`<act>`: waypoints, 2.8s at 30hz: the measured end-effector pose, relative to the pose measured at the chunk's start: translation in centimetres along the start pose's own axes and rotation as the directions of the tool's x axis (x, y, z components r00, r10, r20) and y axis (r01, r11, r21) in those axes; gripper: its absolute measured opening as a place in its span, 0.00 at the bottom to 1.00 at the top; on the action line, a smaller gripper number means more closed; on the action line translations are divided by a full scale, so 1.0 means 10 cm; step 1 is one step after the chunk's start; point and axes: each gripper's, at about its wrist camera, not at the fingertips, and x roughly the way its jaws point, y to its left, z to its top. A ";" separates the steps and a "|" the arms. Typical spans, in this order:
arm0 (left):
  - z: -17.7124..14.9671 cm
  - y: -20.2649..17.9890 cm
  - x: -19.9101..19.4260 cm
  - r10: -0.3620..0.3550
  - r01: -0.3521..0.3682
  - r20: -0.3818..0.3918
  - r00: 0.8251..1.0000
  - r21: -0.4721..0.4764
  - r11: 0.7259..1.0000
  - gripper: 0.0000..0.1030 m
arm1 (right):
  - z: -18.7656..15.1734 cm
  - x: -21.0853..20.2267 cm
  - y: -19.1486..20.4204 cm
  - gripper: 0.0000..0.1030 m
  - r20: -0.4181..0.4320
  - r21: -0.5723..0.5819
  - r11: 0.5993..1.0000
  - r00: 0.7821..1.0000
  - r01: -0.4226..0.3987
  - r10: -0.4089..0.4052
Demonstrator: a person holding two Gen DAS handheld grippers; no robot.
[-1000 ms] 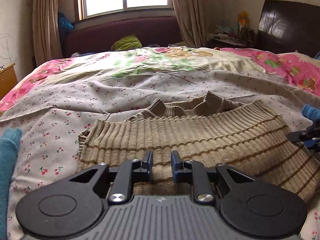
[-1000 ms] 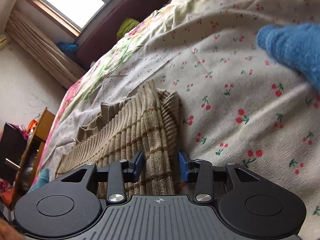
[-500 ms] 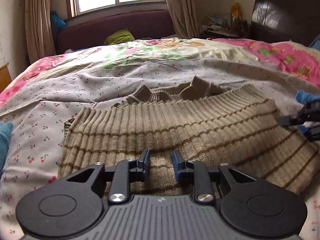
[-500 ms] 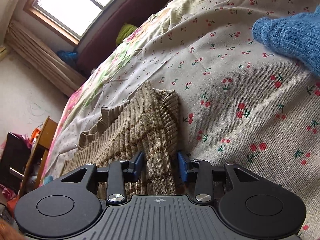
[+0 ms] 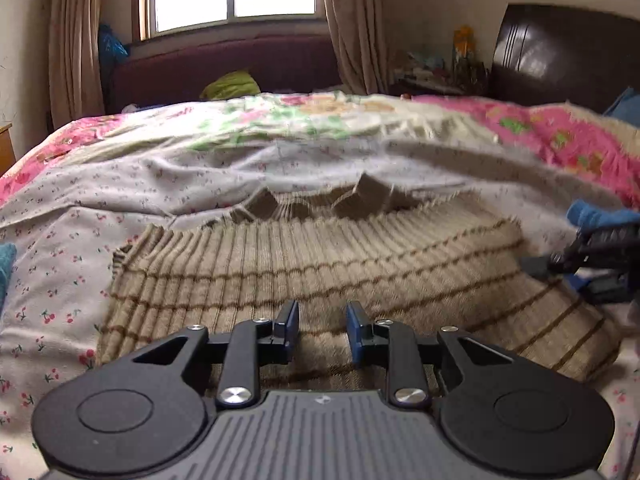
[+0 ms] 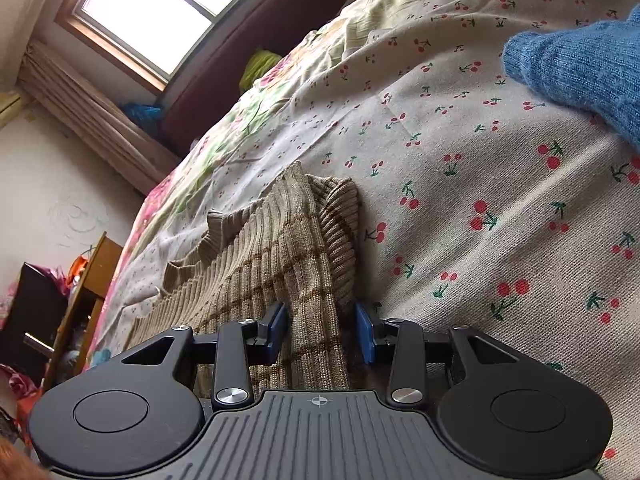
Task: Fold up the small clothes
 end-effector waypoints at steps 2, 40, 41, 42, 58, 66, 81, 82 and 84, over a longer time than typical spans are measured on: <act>-0.01 -0.05 0.04 0.001 0.000 -0.013 1.000 0.032 1.000 0.36 | 0.00 0.01 0.00 0.36 -0.002 -0.001 1.000 1.000 0.001 -0.001; -0.13 -0.06 -0.05 -0.012 0.015 -0.090 0.996 0.035 0.999 0.40 | -0.07 0.01 0.06 0.36 0.012 -0.026 0.999 1.000 0.021 -0.021; -0.15 -0.06 -0.02 -0.011 0.015 -0.104 0.994 0.040 0.999 0.41 | -0.07 0.00 0.06 0.36 0.012 -0.027 0.999 1.000 0.022 -0.022; -0.17 -0.07 -0.01 -0.004 0.009 -0.105 0.994 0.043 0.999 0.41 | -0.07 0.00 0.06 0.36 0.012 -0.027 0.999 1.000 0.022 -0.022; -0.09 -0.24 0.16 -0.032 0.036 -0.047 0.998 0.073 0.997 0.42 | 0.01 -0.06 -0.07 0.35 -0.041 0.008 0.999 0.999 -0.035 0.036; -0.10 -0.20 0.15 -0.049 0.050 -0.047 0.998 0.027 0.998 0.42 | 0.08 0.04 -0.11 0.35 -0.087 0.007 0.997 0.993 -0.077 0.077; -0.11 -0.38 0.11 -0.072 0.076 -0.040 0.997 0.112 0.991 0.42 | 0.15 -0.12 0.32 0.19 -0.053 0.066 0.992 0.993 -0.104 0.107; -0.10 -0.35 0.11 -0.084 0.088 -0.046 0.995 0.102 0.991 0.42 | 0.18 -0.15 0.48 0.19 -0.059 0.034 0.995 0.994 -0.089 0.091; -0.07 -0.23 0.09 -0.116 0.119 -0.060 0.991 0.049 0.992 0.42 | 0.22 -0.18 0.80 0.19 -0.068 -0.027 0.998 0.996 -0.058 0.056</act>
